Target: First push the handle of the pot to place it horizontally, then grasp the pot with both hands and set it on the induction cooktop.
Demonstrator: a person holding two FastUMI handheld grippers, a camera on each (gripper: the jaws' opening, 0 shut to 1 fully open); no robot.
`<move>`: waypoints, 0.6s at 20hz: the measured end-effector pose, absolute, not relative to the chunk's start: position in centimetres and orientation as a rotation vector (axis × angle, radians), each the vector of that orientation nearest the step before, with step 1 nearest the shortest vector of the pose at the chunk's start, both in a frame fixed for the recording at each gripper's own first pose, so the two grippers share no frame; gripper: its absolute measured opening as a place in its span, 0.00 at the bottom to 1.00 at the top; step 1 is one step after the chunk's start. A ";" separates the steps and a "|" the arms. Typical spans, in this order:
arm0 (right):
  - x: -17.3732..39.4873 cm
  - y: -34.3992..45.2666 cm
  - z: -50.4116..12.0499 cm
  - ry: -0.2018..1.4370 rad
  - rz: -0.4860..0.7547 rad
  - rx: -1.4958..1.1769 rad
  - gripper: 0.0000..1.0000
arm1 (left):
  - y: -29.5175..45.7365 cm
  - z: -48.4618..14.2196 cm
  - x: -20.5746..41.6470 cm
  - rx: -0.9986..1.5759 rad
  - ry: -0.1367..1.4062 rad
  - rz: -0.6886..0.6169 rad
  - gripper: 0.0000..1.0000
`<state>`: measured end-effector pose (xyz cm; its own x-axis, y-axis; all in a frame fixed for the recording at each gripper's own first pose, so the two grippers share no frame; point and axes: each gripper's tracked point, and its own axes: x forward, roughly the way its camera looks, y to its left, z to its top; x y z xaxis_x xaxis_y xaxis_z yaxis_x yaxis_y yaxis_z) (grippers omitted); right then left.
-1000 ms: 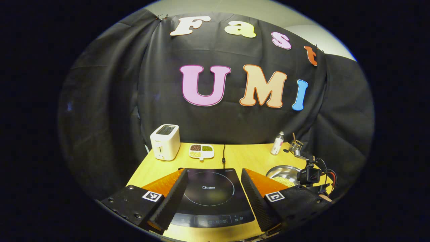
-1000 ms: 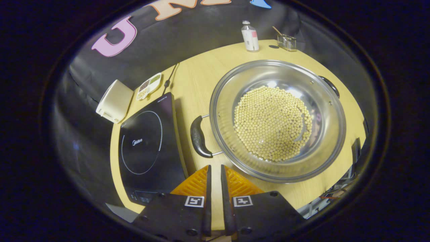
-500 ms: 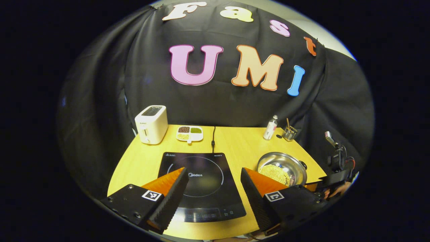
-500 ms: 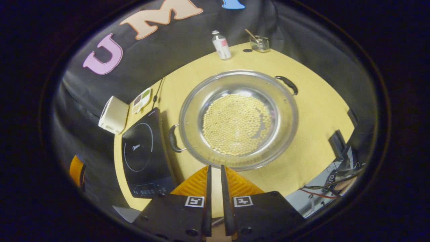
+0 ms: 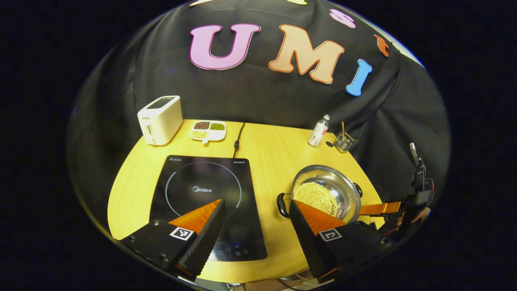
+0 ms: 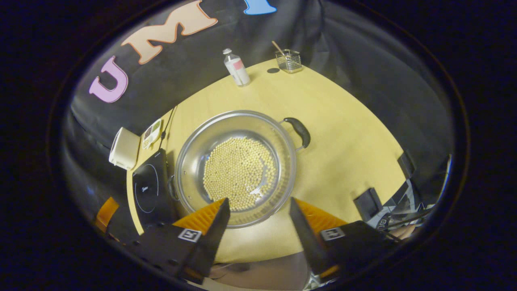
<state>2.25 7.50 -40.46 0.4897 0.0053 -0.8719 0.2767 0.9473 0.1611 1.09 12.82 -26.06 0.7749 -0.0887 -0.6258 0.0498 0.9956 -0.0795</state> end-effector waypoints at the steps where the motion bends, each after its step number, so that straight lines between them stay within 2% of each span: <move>1: 2.8 6.7 -40.6 1.055 -0.157 0.288 0.93 | 12.1 -26.5 1.5 -0.066 0.698 -0.076 0.97; 2: 3.8 5.6 -40.6 1.065 -0.139 0.284 0.99 | 11.6 -27.2 1.9 -0.069 0.719 -0.074 0.96; 7: 8.5 1.6 -41.3 1.125 -0.042 0.244 0.99 | 8.5 -30.5 3.3 -0.127 0.820 -0.076 0.96; 12: 11.3 0.9 -43.9 1.258 0.095 0.294 0.99 | 6.5 -34.4 4.5 -0.207 0.942 -0.086 0.97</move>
<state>11.34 0.91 -43.89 0.3093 0.2308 -0.9225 0.0901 0.9586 0.2701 4.49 6.46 -34.39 0.5863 -0.1632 -0.7935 -0.0172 0.9768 -0.2136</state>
